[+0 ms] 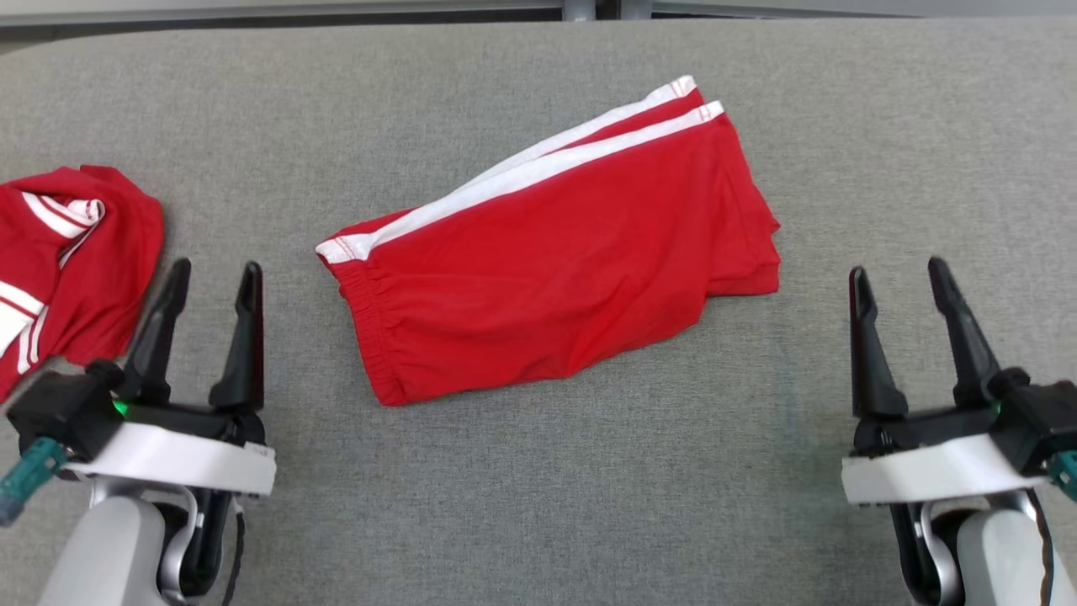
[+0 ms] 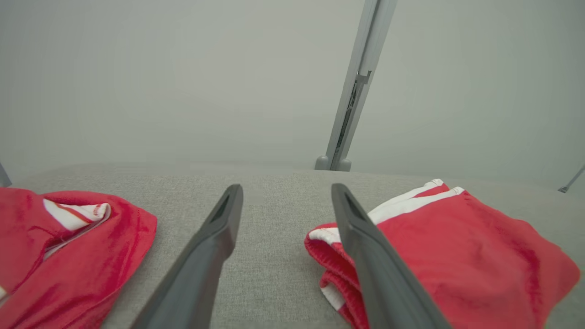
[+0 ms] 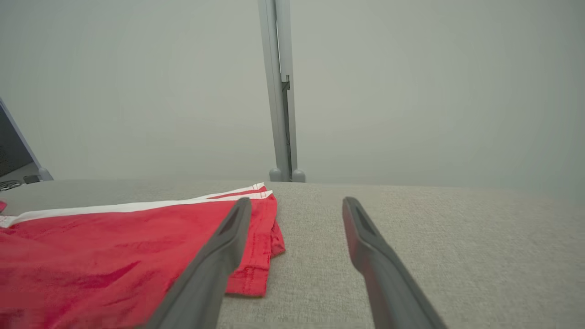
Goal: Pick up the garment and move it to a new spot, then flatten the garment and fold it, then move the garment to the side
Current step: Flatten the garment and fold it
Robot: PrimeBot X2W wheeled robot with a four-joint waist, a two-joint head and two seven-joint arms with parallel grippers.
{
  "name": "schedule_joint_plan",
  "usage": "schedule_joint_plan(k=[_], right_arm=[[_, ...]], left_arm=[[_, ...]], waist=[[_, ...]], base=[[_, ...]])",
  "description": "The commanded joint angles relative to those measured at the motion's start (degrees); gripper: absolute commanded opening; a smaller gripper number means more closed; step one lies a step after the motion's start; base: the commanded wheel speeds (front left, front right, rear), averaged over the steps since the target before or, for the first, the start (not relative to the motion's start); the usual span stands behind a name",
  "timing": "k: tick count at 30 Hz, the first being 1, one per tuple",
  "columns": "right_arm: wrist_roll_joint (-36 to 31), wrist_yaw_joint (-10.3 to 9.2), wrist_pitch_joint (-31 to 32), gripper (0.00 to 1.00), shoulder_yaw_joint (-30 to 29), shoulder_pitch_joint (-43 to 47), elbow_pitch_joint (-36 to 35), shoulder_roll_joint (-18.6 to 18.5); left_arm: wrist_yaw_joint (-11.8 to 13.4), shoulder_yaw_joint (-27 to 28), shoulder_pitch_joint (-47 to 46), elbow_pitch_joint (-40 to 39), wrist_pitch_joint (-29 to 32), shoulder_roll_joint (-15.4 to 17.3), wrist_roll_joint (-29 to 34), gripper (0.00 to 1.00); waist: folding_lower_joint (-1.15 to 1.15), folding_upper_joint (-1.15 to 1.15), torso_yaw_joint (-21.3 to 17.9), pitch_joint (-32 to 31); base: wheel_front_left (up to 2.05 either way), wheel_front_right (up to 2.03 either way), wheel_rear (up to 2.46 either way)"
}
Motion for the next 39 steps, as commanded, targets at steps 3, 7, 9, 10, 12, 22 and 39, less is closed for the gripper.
schedule_joint_plan(k=[3, 7, 9, 10, 12, 22, 39], right_arm=[[1.2, -0.02, 0.9, 1.00, 0.0, 2.9, -1.7, -0.1], [1.9, -0.02, 1.0, 1.00, 0.0, 4.3, -2.7, -0.1], [2.3, -0.02, 1.0, 1.00, 0.0, 4.8, -3.2, -0.1], [2.6, -0.02, 1.0, 1.00, -0.1, 5.1, -3.3, -0.1], [2.5, -0.02, 1.0, 1.00, 0.0, 5.3, -3.4, -0.1], [2.9, -0.02, 0.8, 1.00, -0.1, 5.0, -3.3, -0.1], [-2.7, -0.02, 15.8, 1.00, -3.0, -11.6, 9.7, -0.1]], left_arm=[[-0.6, -0.4, 1.5, 0.6, -0.2, 0.1, 1.9, 1.00], [-1.0, -0.4, 2.1, 1.0, -0.2, -0.3, 2.1, 1.00], [-1.0, -0.3, 2.3, 1.3, -0.2, -0.5, 2.4, 1.00], [-1.1, -0.3, 2.3, 1.4, -0.2, -0.6, 2.5, 1.00], [-1.2, -0.1, 2.1, 1.5, -0.2, -0.6, 2.5, 1.00], [-1.5, 0.1, 1.3, 2.1, -0.2, -0.7, 3.1, 1.00], [-2.0, -1.2, -3.7, -0.2, -0.2, -3.1, 2.1, 1.00]], waist=[[0.00, 0.00, -0.5, -1.1], [0.00, 0.00, -0.7, -1.5], [0.00, 0.00, -0.9, -1.7], [0.00, 0.00, -0.9, -1.7], [0.00, 0.00, -1.0, -1.6], [0.00, 0.00, -0.9, -1.5], [0.00, 0.00, 6.7, 5.7]], base=[[0.00, 0.00, 0.00], [0.00, 0.00, 0.00], [0.00, 0.00, 0.00], [0.00, 0.00, 0.00], [0.00, 0.00, 0.00], [0.00, 0.00, 0.00], [0.00, 0.00, 0.00]])
